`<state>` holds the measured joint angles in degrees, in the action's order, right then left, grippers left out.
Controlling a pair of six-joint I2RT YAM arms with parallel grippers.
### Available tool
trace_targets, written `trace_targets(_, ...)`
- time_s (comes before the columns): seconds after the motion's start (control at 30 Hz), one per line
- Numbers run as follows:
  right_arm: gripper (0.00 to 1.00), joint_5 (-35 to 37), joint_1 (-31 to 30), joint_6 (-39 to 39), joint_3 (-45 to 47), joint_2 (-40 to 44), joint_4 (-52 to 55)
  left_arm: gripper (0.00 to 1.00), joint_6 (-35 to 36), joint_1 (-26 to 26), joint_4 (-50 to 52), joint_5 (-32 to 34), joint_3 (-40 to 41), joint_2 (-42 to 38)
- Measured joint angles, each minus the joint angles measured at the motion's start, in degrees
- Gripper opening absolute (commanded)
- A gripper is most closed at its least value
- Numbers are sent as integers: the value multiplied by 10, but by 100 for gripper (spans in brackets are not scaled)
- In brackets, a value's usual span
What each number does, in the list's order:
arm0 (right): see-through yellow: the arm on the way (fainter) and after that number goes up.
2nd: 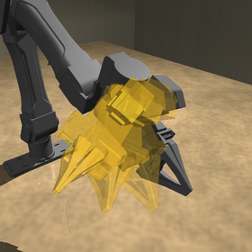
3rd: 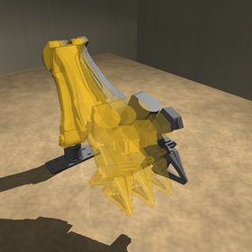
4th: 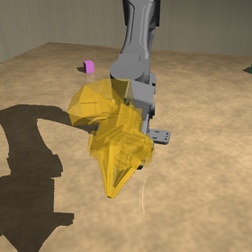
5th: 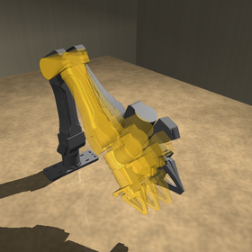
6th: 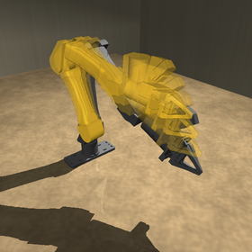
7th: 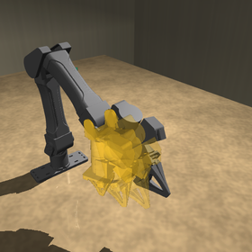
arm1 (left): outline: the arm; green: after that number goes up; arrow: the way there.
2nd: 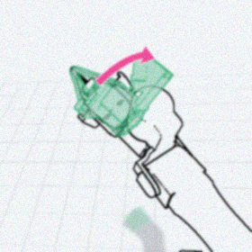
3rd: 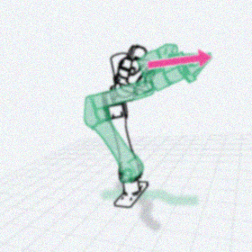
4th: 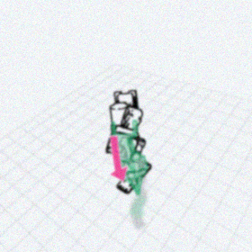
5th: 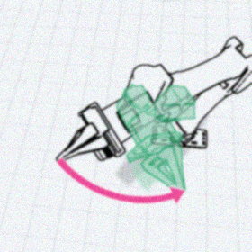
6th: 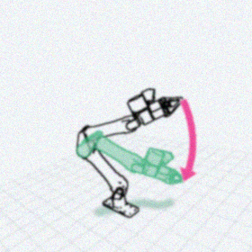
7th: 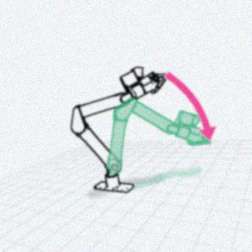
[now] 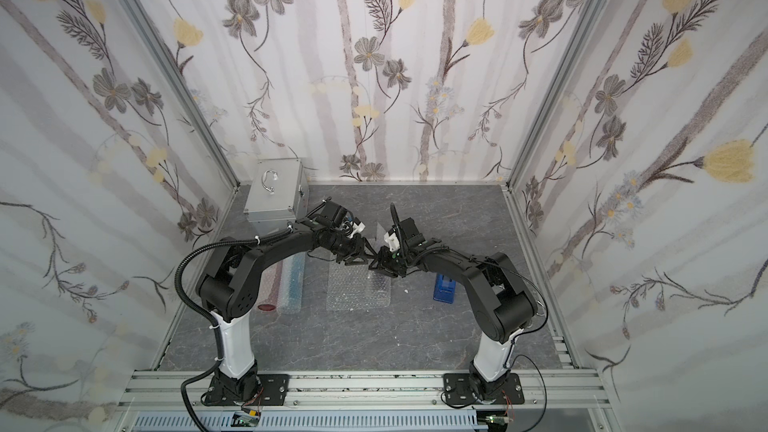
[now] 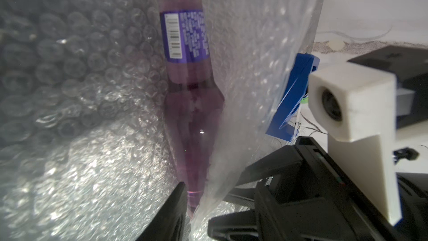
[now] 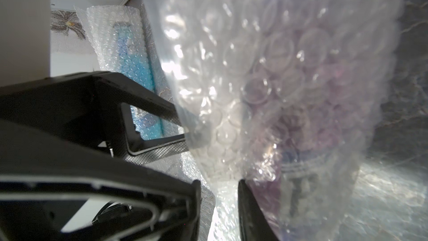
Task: Wrap wine bottles in bubble wrap
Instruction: Wrap the wine bottle in bubble wrap.
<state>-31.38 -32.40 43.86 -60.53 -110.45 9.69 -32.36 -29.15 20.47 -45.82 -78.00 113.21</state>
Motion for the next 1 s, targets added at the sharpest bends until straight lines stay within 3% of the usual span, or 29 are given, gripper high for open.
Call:
trace_targets(0.1,30,0,0,0,0,0,0,43,5,0,-4,-9,-12,14)
trace_targets(0.4,30,0,-2,-5,-3,-1,3,0,10,-1,15,7,-16,26)
trace_targets(0.73,41,22,1,-21,-15,53,60,0,22,-2,42,54,6,18)
trace_targets(1.0,51,97,-3,-25,-14,62,95,0,13,-1,41,65,11,33)
